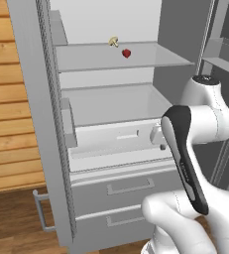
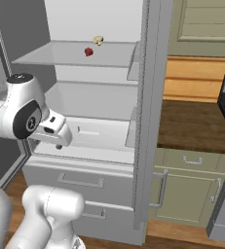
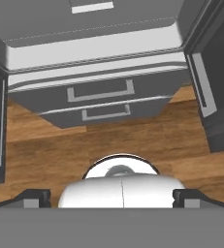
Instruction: Take the strawberry from the fridge and place it on top of the pancake, located on the dining counter.
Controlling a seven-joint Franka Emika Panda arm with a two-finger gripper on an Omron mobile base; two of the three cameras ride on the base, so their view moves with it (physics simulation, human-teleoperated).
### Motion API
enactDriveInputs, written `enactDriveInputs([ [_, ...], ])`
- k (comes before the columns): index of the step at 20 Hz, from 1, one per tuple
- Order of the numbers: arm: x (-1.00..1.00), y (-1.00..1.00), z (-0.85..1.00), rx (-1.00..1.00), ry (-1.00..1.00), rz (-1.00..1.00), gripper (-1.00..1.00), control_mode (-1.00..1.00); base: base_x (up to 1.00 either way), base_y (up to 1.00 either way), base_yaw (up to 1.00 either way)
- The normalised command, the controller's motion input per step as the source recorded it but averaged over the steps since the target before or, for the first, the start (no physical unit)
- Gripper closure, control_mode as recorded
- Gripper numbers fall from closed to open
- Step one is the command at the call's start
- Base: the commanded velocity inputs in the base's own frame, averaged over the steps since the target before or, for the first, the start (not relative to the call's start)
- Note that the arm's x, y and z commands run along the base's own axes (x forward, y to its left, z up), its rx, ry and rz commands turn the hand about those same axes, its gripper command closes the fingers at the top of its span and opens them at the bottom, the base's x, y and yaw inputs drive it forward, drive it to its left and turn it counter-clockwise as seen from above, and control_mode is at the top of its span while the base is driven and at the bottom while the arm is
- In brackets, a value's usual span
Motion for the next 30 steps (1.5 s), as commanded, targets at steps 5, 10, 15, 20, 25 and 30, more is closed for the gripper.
enactDriveInputs([
  [5, 0.0, 0.0, 0.0, 0.0, 0.0, 0.0, -1.0, 1.0, 0.24, 0.4, 0.0],
  [10, 0.0, 0.0, 0.0, 0.0, 0.0, 0.0, -1.0, 1.0, 0.59, 0.2, 0.0],
  [15, 0.0, 0.0, 0.0, 0.0, 0.0, 0.0, -1.0, 1.0, 0.63, -0.08, 0.03],
  [20, 0.0, 0.0, 0.0, 0.0, 0.0, 0.0, -1.0, 1.0, 0.57, -0.09, 0.0],
  [25, 0.0, 0.0, 0.0, 0.0, 0.0, 0.0, -1.0, 1.0, 0.58, 0.0, 0.0],
  [30, 0.0, 0.0, 0.0, 0.0, 0.0, 0.0, -1.0, 1.0, 0.61, 0.0, 0.0],
])
